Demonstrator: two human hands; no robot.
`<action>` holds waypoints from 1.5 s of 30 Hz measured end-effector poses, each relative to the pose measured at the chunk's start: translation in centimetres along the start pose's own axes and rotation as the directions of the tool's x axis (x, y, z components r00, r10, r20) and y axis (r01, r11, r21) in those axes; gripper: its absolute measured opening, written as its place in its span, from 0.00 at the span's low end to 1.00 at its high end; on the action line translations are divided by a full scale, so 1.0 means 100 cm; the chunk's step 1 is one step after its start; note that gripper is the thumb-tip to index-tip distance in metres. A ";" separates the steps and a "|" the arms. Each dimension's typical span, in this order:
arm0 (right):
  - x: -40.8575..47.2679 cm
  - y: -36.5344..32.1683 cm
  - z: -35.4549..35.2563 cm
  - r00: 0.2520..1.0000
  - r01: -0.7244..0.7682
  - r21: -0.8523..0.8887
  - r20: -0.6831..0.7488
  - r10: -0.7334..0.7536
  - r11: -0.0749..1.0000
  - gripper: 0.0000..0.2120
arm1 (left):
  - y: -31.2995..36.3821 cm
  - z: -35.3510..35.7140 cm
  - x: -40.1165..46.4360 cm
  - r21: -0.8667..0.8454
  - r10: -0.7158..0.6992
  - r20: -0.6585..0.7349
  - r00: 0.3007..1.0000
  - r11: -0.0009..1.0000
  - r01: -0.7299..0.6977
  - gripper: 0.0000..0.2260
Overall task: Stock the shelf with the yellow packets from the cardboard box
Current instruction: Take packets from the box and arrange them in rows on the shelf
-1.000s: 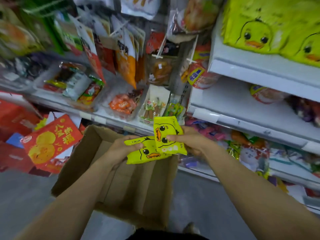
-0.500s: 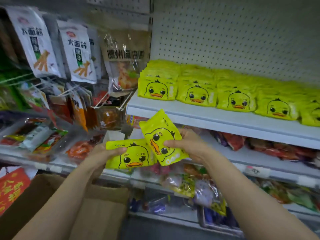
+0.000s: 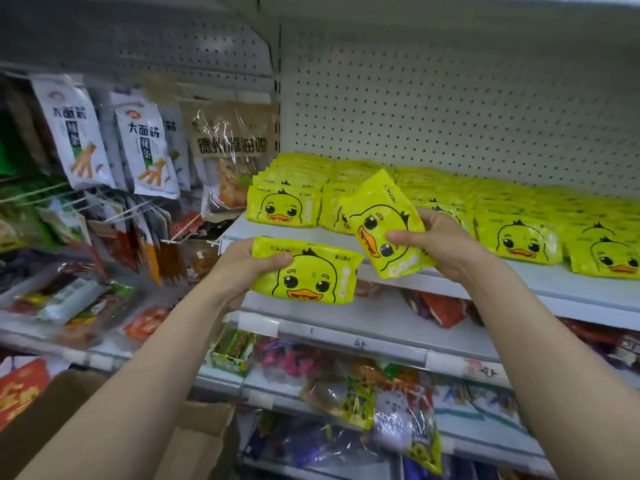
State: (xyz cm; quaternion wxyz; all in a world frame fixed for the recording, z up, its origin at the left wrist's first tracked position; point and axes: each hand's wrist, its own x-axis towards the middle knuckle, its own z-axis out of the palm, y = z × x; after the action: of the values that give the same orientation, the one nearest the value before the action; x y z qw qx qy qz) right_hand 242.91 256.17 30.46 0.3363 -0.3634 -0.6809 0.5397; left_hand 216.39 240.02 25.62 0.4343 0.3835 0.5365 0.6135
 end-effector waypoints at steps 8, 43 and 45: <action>0.052 -0.023 0.008 0.997 0.074 -0.110 -0.015 -0.077 0.991 0.18 | 0.023 0.000 0.027 0.101 0.058 0.056 0.997 0.993 -0.063 0.13; 0.132 -0.037 0.143 0.965 0.259 -0.530 0.110 -0.238 0.808 0.16 | 0.015 -0.069 0.086 0.056 0.141 0.019 0.990 0.988 -0.142 0.12; 0.110 -0.047 0.135 0.950 0.261 -0.557 0.293 -0.107 0.788 0.19 | 0.016 -0.057 0.093 0.030 0.163 0.026 0.986 0.986 -0.164 0.13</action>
State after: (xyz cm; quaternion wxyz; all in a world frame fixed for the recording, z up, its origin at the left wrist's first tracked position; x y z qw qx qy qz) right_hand 225.22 258.26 33.20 0.1712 -0.3112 -0.8831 0.3066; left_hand 207.81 246.92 26.49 0.3825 0.4403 0.5080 0.6339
